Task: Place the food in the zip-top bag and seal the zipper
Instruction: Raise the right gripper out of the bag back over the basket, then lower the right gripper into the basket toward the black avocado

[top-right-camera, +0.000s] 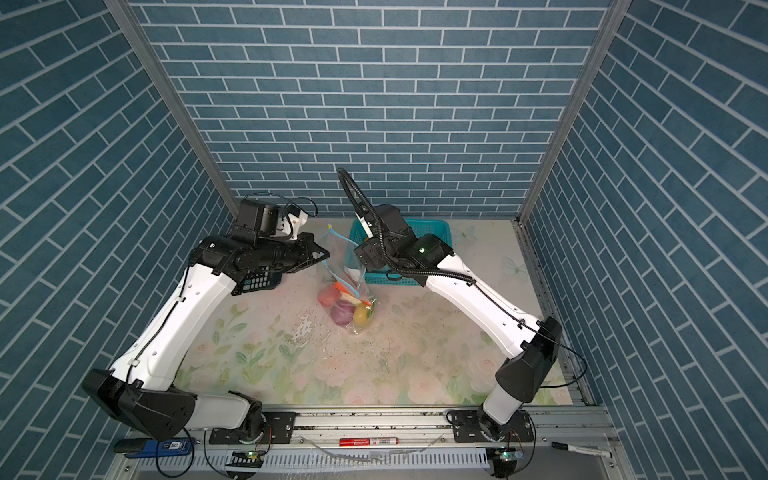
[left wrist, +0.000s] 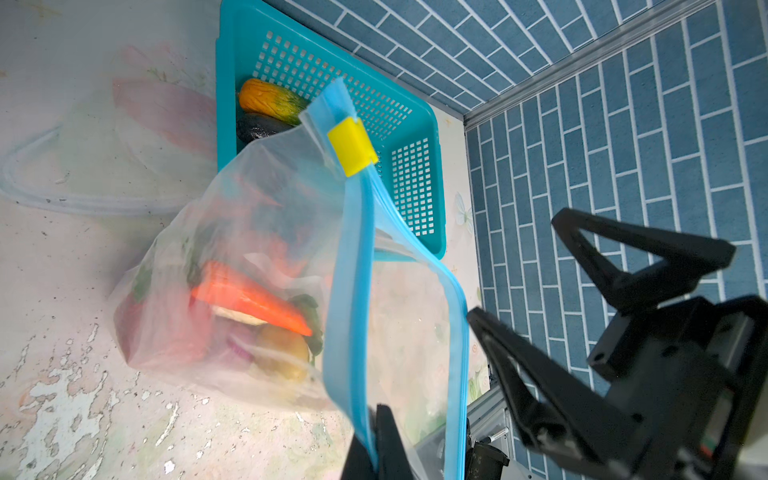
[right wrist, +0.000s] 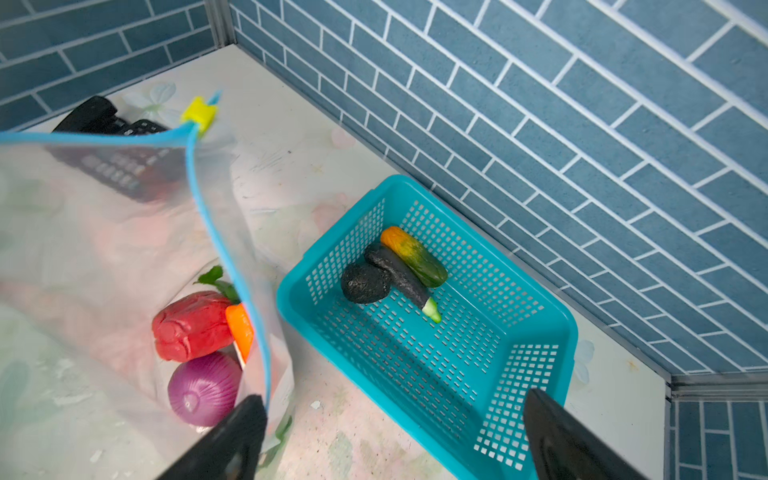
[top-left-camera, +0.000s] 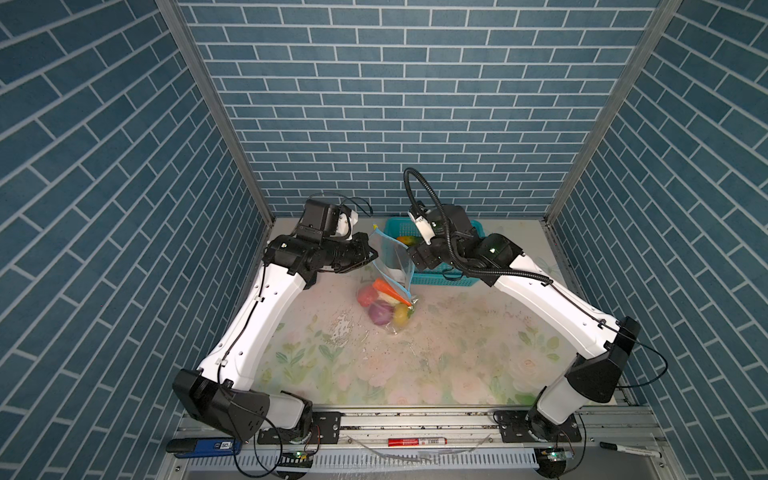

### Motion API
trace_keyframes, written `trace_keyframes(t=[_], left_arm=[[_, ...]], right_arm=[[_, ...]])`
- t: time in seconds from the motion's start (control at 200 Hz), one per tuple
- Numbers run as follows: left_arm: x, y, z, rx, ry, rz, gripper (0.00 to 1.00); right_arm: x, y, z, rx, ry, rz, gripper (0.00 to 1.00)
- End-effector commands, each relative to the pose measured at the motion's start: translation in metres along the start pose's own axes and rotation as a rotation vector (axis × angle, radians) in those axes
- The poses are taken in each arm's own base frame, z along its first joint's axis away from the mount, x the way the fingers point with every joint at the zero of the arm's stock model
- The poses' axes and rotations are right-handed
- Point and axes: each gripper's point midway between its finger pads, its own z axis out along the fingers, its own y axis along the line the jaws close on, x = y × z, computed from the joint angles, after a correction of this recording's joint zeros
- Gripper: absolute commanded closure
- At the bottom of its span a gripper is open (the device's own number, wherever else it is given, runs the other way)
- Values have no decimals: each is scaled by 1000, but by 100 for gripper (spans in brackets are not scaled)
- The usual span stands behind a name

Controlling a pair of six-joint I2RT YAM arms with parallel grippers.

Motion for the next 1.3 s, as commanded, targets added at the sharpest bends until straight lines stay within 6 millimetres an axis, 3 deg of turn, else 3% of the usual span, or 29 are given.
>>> trace_keyframes(t=[0.0,0.09,0.225,0.365,0.57,0.785,1.055,1.185,1.295], left_arm=[[-1,-2,-6,13,-22,20,100],[-1,0,-6,11,-29,20,100],[-3,5,-5,5,-44,4,100],[-4,6,-4,9,-48,2,100],[-3,7,1,19,-35,-23,100],[-2,13,-8,-18,-70,-37,100],[-6,13,-9,-24,-87,-43,100],[-7,12,-6,-20,-86,-41,100],[-6,14,-5,-23,-82,-45,100]], right_arm=[[-3,-15,3,10,-38,-19,2],[-6,-19,3,-18,-50,-5,1],[-13,-7,-15,-119,-108,-12,1],[6,-22,-2,-115,-89,12,2],[28,-36,37,-168,-26,81,2],[60,-58,102,-170,75,110,3],[84,-38,162,-327,182,97,11],[93,-28,179,-380,185,26,17],[98,-5,185,-509,136,-62,21]])
